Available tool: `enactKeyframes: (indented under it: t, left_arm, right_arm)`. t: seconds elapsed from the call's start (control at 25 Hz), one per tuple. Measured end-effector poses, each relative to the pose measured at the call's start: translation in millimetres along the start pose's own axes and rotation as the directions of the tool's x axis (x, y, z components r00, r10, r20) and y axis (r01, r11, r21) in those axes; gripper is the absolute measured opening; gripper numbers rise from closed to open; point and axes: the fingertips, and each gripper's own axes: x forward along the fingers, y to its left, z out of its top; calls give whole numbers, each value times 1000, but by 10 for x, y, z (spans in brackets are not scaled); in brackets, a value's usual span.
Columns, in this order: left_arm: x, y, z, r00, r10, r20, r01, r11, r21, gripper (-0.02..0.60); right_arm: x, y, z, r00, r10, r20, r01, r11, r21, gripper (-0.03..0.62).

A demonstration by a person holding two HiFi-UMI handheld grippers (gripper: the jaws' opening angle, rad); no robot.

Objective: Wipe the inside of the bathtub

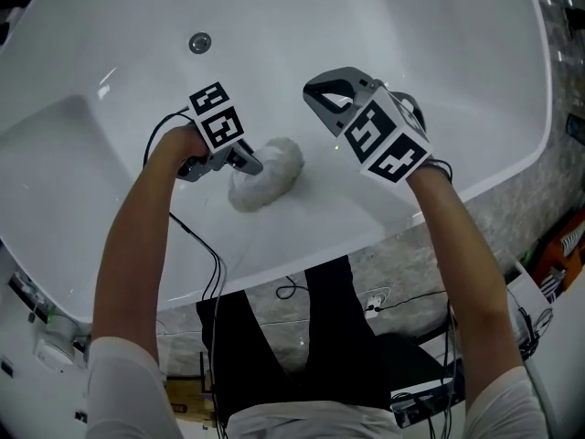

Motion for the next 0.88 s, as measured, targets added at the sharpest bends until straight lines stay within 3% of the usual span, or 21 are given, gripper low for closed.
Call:
enactKeyframes:
  t: [0.32, 0.88]
  left_arm:
    - [-348, 84, -861, 999, -11, 34, 13, 999, -44, 86]
    - [-337, 92, -858, 994, -32, 103, 39, 997, -73, 86]
  right_arm:
    - [468, 469, 656, 998, 59, -6, -59, 997, -49, 20]
    - [715, 637, 609, 990, 138, -23, -139, 985, -103, 20]
